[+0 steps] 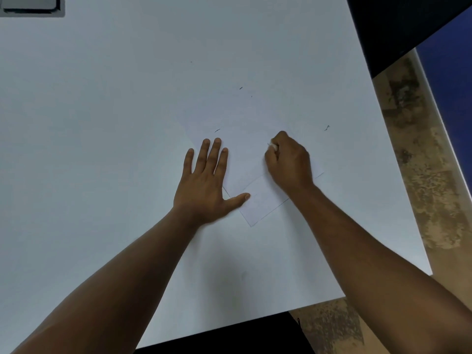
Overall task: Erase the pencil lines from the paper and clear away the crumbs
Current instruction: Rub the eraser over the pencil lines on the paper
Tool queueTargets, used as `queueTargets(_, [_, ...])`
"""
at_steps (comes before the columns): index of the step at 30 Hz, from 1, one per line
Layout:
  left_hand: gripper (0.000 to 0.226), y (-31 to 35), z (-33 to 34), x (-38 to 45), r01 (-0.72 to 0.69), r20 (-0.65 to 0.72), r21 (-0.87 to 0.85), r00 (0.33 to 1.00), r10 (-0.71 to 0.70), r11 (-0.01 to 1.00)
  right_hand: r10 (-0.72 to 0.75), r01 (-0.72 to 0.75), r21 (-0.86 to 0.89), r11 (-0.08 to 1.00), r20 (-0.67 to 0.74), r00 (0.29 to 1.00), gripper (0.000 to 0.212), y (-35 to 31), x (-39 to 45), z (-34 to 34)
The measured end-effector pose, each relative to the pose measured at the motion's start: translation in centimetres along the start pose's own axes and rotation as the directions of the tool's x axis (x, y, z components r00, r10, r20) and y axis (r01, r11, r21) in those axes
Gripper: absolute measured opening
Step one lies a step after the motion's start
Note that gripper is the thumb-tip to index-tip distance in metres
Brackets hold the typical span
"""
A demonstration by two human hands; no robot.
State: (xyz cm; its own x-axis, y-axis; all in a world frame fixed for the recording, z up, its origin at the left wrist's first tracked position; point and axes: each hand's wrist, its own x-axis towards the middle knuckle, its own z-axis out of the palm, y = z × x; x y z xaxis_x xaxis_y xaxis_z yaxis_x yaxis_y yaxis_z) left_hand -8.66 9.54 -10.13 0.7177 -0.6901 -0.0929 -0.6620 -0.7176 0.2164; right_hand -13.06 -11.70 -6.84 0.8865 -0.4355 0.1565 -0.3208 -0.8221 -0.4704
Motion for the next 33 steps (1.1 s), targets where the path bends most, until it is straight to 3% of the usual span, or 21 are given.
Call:
queueTargets(5, [0.11,0.0,0.1,0.0,-0.024,-0.026,-0.007,0.999,0.024,1.0,-0.22,0.2,0.108,0.974,0.227,0.949,0.015,-3.3,-3.5,1.5])
queueTargets(10, [0.111,-0.1,0.0,0.0,-0.013,-0.013,0.0,1.0,0.013,1.0,-0.149,0.142,0.054,0.988,0.154,0.977,0.015,-1.8,0.0,0.9])
queueTargets(16, [0.112,-0.1,0.0,0.1,-0.017,-0.006,0.012,1.0,0.017,1.0,-0.268,0.247,0.11,0.963,0.295,0.917,0.012,-2.9,-2.7,0.7])
queueTargets(22, [0.111,-0.1,0.0,0.1,-0.013,0.001,0.003,1.0,0.013,1.0,-0.2,0.191,0.061,0.98,0.232,0.952,0.016,-3.4,0.5,1.4])
queueTargets(28, [0.112,-0.1,-0.1,0.1,-0.012,-0.009,0.001,1.0,0.012,1.0,-0.201,0.184,0.084,0.979,0.303,0.931,0.011,-2.5,-5.4,-0.7])
queueTargets(33, [0.112,-0.1,-0.1,0.1,-0.011,0.002,-0.004,1.0,0.011,1.0,-0.193,0.184,0.06,0.981,0.242,0.951,0.014,-3.2,-1.4,0.9])
